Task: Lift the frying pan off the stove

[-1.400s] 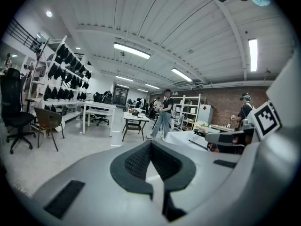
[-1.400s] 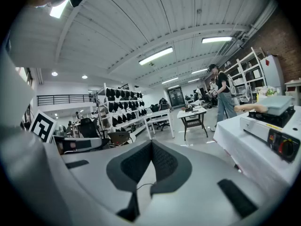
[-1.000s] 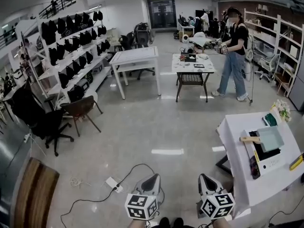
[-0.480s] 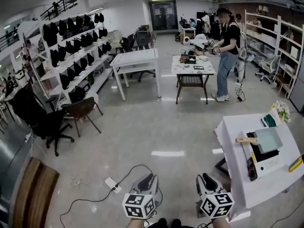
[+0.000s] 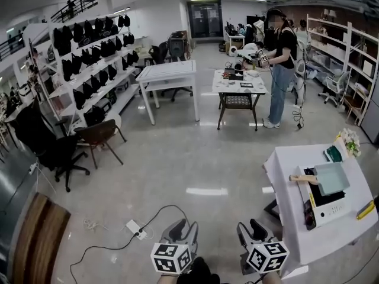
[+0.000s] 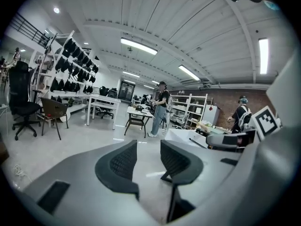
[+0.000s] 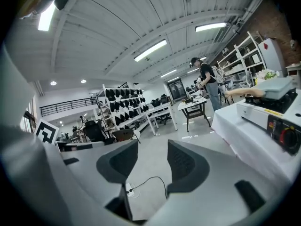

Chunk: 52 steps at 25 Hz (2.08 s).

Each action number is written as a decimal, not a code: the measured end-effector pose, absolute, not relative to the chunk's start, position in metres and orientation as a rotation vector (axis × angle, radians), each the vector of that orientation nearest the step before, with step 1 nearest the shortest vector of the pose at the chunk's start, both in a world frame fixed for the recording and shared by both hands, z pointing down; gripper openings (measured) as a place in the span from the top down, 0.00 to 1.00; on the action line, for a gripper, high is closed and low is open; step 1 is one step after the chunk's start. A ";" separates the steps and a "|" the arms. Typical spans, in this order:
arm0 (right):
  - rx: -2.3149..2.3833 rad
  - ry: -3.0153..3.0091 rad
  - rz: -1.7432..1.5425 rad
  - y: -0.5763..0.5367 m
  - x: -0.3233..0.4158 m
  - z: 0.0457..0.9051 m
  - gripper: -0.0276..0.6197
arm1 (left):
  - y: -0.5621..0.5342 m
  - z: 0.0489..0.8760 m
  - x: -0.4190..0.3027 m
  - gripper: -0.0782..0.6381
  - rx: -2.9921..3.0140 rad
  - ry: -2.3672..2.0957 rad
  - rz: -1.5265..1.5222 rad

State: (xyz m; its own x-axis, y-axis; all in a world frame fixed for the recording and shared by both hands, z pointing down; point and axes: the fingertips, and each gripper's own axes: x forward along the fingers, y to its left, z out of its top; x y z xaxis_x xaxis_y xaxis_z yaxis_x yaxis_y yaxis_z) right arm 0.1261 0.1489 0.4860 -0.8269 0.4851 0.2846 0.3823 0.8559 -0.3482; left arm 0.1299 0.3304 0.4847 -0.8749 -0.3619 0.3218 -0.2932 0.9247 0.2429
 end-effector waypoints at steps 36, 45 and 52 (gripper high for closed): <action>-0.383 -2.703 0.384 0.187 -0.164 0.492 0.67 | 0.384 0.506 -0.198 0.71 0.664 -2.609 -0.283; -0.271 -2.730 0.372 0.151 -0.171 0.483 0.67 | 0.339 0.512 -0.218 0.71 0.800 -2.530 -0.238; -0.164 -2.806 0.376 0.104 -0.177 0.452 0.67 | 0.284 0.509 -0.234 0.71 0.940 -2.479 -0.192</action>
